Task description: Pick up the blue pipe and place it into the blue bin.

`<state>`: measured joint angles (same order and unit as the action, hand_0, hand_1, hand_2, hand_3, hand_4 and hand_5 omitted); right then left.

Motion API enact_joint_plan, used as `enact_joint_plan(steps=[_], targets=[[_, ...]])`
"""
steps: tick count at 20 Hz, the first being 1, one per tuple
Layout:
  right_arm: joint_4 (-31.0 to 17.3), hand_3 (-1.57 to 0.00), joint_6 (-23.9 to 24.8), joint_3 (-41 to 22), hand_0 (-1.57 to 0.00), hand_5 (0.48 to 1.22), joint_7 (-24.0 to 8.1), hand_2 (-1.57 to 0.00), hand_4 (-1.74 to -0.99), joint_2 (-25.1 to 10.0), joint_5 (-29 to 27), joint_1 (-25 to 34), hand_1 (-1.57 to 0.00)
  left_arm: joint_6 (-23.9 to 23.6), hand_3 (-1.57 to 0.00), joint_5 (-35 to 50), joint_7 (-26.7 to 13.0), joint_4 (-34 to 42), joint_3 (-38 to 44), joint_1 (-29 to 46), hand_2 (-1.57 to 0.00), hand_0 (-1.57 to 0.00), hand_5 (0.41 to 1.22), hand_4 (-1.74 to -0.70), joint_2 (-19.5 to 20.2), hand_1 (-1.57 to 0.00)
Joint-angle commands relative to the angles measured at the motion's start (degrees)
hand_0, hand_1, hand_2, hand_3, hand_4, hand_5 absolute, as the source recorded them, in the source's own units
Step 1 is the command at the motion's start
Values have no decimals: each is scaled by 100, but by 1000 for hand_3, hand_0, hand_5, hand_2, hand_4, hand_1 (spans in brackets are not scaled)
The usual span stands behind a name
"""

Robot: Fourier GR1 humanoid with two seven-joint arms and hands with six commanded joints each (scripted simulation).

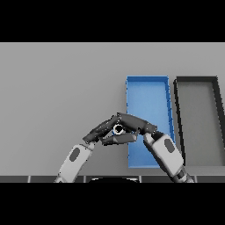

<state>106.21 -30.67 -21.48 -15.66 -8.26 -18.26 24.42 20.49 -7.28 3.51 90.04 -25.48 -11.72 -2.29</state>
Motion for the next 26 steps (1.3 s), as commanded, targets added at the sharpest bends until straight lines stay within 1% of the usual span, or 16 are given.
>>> enact_joint_plan(steps=[1, 3, 6, 9, 11, 12, 13, 14, 15, 17, 18, 20, 22, 24, 25, 26], targets=[[7, -1556, -11, 41, -1560, 1206, 20, -1560, -1497, 6, 5, -23, -1560, 83, -672, -77, -48, 14, -10, -9, -855, -940, 1221, -1406, 55, -875], [-16, -1561, -82, 98, -1564, 1211, -92, -1564, -1498, 62, 16, -6, -1564, 310, -430, -144, 14, -1, -21, 60, -547, -601, 1221, -1250, 66, -560], [48, -1566, -49, 148, -1567, 1216, -204, -1568, -1498, 205, 124, 2, -1568, 451, -220, -171, -288, -75, 133, -113, -279, -307, 984, -1092, 37, -286], [123, -1568, -82, 171, -1569, 1218, -18, -1569, -1499, 260, 188, -73, -1569, 489, -112, -96, -715, -40, 162, -29, -143, -157, 785, -1011, 50, -146], [49, -1569, -116, 168, -1570, 1219, 2, -1570, -1499, 302, 316, -47, -1570, 431, -71, -192, -548, -131, 154, -5, -91, -100, 682, -977, 68, -93], [5, -1570, -142, 188, -1570, 1220, 44, -1570, -1499, 336, 339, -38, -1570, 415, -57, -137, -723, -132, 185, 1, -73, -80, 642, -975, 16, -74], [34, -1570, -148, 147, -1570, 1220, 17, -1570, -1499, 394, 353, -62, -1570, 391, -45, -128, -748, -156, 164, 72, -58, -64, 607, -974, -33, -59], [29, -1570, -182, 224, -1570, 1220, 96, -1570, -1499, 388, 298, -89, -1570, 342, -36, -168, -719, -197, 171, 73, -46, -51, 578, -973, -43, -47], [-30, -1570, -170, 268, -1571, 1220, 81, -1571, -1498, 426, 348, -43, -1571, 317, -29, -187, -740, -234, 200, 38, -37, -40, 557, -968, -26, -38], [62, -1571, -120, 414, -1571, 1221, -103, -1571, -1497, 505, 77, 31, -1571, 292, -18, -150, -880, -227, 198, 18, -23, -25, 531, -970, -82, -24], [60, -1571, -109, 526, -1571, 1221, -283, -1571, -1496, 520, -118, 138, -1571, 287, -14, -169, -821, -165, 155, 64, -18, -20, 519, -971, -55, -19], [71, -1571, -64, 758, -1571, 1221, -651, -1571, -1495, 504, -585, 403, -1571, 259, -9, -186, -926, -175, 157, 73, -11, -13, 501, -968, -34, -12], [214, -1571, 274, 982, -1571, 1221, -1135, -1571, -1494, 422, -1265, 719, -1571, 265, -5, -190, -956, -135, 125, 166, -7, -8, 489, -973, -14, -7], [188, -1571, 596, 1265, -1571, 1221, -1359, -1571, -1495, 293, -1720, 1211, -1571, 257, -3, -223, -1020, -122, 109, 145, -4, -5, 479, -965, -13, -4], [115, -1571, 760, 1467, -1571, 1221, -1438, -1571, -1496, 199, -2036, 1493, -1571, 250, -2, -233, -1070, -202, 142, 76, -3, -3, 475, -961, -25, -3], [3, -1571, 901, 1591, -1571, 1221, -1468, -1571, -1496, 166, -2181, 1755, -1571, 284, -2, -205, -1044, -174, 188, 42, -2, -3, 475, -956, 38, -2]])
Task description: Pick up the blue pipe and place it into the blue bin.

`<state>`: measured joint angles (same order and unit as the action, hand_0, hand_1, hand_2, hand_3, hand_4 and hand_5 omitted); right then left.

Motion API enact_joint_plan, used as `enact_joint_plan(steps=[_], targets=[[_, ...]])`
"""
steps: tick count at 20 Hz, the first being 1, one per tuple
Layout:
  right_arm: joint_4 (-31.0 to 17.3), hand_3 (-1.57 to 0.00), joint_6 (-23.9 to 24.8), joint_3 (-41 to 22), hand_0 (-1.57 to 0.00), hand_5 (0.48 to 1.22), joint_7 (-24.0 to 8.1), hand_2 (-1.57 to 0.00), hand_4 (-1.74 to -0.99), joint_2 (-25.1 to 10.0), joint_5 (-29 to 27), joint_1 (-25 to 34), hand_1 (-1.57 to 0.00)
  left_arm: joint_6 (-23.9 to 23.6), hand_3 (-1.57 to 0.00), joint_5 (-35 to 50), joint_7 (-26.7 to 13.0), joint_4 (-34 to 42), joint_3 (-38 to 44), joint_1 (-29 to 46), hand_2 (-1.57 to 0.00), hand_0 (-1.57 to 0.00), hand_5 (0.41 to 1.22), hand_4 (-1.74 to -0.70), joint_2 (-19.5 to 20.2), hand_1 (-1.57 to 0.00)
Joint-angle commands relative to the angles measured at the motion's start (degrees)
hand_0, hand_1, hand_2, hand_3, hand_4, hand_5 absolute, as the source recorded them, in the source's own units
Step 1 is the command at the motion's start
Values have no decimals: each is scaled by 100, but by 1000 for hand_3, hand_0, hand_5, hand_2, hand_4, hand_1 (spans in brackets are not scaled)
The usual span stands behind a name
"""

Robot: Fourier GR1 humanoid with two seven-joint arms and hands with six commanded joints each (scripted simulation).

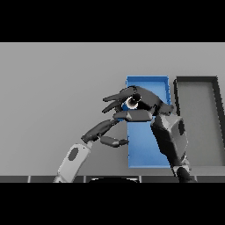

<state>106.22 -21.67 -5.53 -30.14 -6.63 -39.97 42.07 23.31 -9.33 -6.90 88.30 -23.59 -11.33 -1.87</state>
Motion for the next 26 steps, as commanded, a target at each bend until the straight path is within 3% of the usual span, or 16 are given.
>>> enact_joint_plan(steps=[1, 4, 9, 13, 22, 26], targets=[[-136, -1571, 95, 228, -1571, 1221, 65, -1571, -1497, -114, -129, 205, -1571, -6, -1, 20, -39, 34, -34, 11, -2, -2, 474, -954, -62, -2], [-486, -1571, 589, 745, -1571, 1221, 194, -1571, -1498, -420, -18, 734, -1571, 61, 0, 73, 154, 204, -30, 119, 0, 0, 468, -947, 64, 0], [-1448, -1571, 499, 1250, -1571, 1221, 493, -1571, -1498, -775, 796, 805, -1571, 39, 1, 56, -67, 354, -49, 225, 1, 1, 472, -950, 110, 1], [-1845, -1571, 433, 1549, -1571, 1221, 302, -1571, -1499, -993, 1168, 472, -1571, 26, 1, 86, 9, 338, 14, 196, 1, 1, 470, -947, 124, 1], [-1886, -1571, 590, 1587, -1571, 1221, -428, -1571, -1500, -809, 2224, -821, -1571, -125, 1, -88, 249, 192, 38, 123, 1, 1, 463, -927, 116, 1], [-2222, -1571, 909, 1411, -1571, 1221, -479, -1571, -1499, -797, 2571, -1231, -1571, -121, 1, -148, 357, 271, 20, 217, 1, 1, 467, -928, 227, 1]])
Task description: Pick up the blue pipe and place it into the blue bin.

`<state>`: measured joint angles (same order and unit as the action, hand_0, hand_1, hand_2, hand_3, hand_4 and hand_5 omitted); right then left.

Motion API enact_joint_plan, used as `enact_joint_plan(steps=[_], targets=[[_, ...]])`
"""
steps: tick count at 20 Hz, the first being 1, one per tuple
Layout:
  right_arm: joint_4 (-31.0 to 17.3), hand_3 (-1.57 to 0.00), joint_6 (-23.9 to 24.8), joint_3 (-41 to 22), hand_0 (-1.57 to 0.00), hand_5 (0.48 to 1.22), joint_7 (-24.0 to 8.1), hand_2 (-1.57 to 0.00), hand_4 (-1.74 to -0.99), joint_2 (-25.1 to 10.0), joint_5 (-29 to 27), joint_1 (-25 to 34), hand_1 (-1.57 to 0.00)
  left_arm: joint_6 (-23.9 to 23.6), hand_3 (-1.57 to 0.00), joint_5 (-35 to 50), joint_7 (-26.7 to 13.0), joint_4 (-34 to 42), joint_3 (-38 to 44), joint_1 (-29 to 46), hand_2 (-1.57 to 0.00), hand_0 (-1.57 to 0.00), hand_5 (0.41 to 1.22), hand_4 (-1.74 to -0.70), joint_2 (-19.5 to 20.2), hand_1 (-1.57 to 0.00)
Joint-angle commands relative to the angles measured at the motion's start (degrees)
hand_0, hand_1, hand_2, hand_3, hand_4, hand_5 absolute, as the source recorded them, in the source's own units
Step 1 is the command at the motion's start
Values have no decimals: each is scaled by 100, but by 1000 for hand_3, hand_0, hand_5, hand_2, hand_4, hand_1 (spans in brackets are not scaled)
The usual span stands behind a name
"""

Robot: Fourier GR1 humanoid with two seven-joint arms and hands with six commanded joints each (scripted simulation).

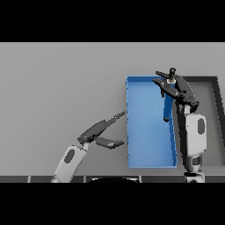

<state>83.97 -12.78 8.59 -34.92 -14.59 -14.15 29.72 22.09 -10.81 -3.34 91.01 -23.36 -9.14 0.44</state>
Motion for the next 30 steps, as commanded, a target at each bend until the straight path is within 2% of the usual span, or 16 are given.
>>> enact_joint_plan(steps=[1, 3, 4, 6, 8, 9, 10, 12, 14, 15, 17, 19, 22, 24, 30], targets=[[-106, -1571, 137, -77, -1571, 1221, -1, -1571, -1498, -26, -83, -99, -1571, -30, 1, -35, -36, -27, -19, -25, 1, 1, 470, -928, -38, 1], [-360, -1571, 363, -407, -1571, 1221, -1, -1571, -1497, -167, -276, -217, -1571, -85, 1, -72, -104, -64, -19, -118, 1, 1, 476, -923, -104, 1], [-435, -1257, 461, -613, -1571, 1221, -2, -1571, -1546, -303, -424, -313, -1571, -69, 1, -43, -76, -55, 20, -122, 1, 1, 478, -923, -64, 1], [-663, -804, 924, -1195, -1571, 1221, -1, -1571, -1616, -653, -945, -364, -1571, -59, 1, -34, -77, -43, -5, -107, 1, 1, 481, -922, -85, 1], [-722, -514, 1328, -1644, -1571, 1221, 29, -1571, -1661, -931, -1330, -385, -1571, -66, 1, -33, -75, -28, 18, -125, 1, 1, 486, -919, -60, 1], [-820, -411, 1469, -1878, -1571, 1171, -1, -1571, -1677, -1098, -1652, -329, -1571, -57, 1, -20, -53, -6, 3, -111, 1, 1, 489, -918, -70, 1], [-927, -455, 1776, -2285, -1571, 1161, -1, -1518, -1626, -1419, -2087, -255, -1571, -77, 1, -56, -59, -35, 4, -109, 1, 1, 491, -920, -58, 1], [-1097, -291, 2249, -2896, -1084, 1148, -2, -987, -1469, -1833, -2795, -125, -1025, -101, 1, -65, -105, -86, 6, -148, 1, 1, 493, -921, -109, 1], [-1126, -186, 2567, -3394, -693, 1125, -2, -631, -1370, -2156, -3145, 60, -656, -65, 1, 2, -123, -57, 37, -191, 1, 1, 493, -924, -110, 1], [-1049, -148, 2406, -3547, -554, 1108, -2, -505, -1339, -2282, -3065, 111, -525, -42, 1, -2, -115, -44, -8, -108, 1, 1, 494, -925, -105, 1], [-868, -95, 2028, -3975, -354, 1010, 156, -323, -1279, -2589, -2617, 238, -335, -80, 1, -51, -80, -103, -4, -138, 1, 1, 494, -924, -103, 1], [-846, -60, 1766, -4281, -227, 913, 30, -206, -1233, -2681, -2329, 291, -214, -56, 1, -13, -45, -98, 45, -147, 1, 1, 496, -926, -51, 1], [-950, -30, 1517, -4487, -115, 809, -3, -105, -1190, -2759, -2269, 458, -109, -55, 1, -16, -34, -25, -26, -49, 1, 1, 496, -929, -83, 1], [-948, -19, 1506, -4799, -74, 771, -3, -67, -1161, -2924, -2367, 570, -70, -70, 1, -13, -81, 4, -27, -30, 1, 1, 496, -929, -92, 1], [-854, -4, 1286, -4887, -19, 714, 124, -17, -1084, -3021, -2270, 576, -17, -128, 1, -52, -157, -79, 10, -137, 1, 1, 495, -930, -130, 1]])
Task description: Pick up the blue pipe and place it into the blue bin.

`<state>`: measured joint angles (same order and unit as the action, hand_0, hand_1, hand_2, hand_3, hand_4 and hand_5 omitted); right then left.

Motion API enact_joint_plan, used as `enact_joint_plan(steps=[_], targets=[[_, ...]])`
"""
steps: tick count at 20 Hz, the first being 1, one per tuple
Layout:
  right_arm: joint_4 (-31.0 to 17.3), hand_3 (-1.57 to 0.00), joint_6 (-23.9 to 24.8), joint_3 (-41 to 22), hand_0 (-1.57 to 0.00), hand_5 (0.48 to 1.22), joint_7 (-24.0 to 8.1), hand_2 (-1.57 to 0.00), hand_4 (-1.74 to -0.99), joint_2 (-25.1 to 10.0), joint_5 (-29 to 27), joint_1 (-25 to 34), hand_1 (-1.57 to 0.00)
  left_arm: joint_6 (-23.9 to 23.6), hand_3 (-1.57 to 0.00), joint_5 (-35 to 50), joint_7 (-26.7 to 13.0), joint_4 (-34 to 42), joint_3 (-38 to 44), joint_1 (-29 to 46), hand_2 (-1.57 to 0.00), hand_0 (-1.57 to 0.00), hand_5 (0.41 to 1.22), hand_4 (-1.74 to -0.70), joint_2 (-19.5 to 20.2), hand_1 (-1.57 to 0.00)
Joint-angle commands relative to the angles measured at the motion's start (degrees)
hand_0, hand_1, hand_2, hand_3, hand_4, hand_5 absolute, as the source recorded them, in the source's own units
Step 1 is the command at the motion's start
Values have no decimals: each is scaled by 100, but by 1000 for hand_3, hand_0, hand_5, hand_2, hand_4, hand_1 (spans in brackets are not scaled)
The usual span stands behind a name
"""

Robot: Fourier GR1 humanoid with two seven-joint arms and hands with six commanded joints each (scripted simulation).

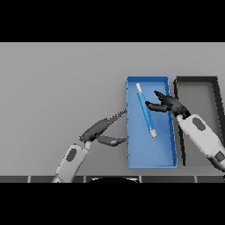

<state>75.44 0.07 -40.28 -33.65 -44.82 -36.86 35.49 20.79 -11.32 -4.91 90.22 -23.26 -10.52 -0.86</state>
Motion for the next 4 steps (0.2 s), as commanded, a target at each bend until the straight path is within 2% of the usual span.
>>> enact_joint_plan(steps=[1, 4], targets=[[-47, -4, -60, -33, -19, 713, 52, -17, -1084, 14, 38, -9, -17, 11, 1, 17, 12, 7, -3, 0, 1, 1, 496, -930, -8, 1], [-98, -4, -212, -13, -19, 714, 121, -17, -1084, -33, 12, -2, -17, 20, 1, -5, 97, 97, -57, 77, 1, 1, 495, -930, 18, 1]])
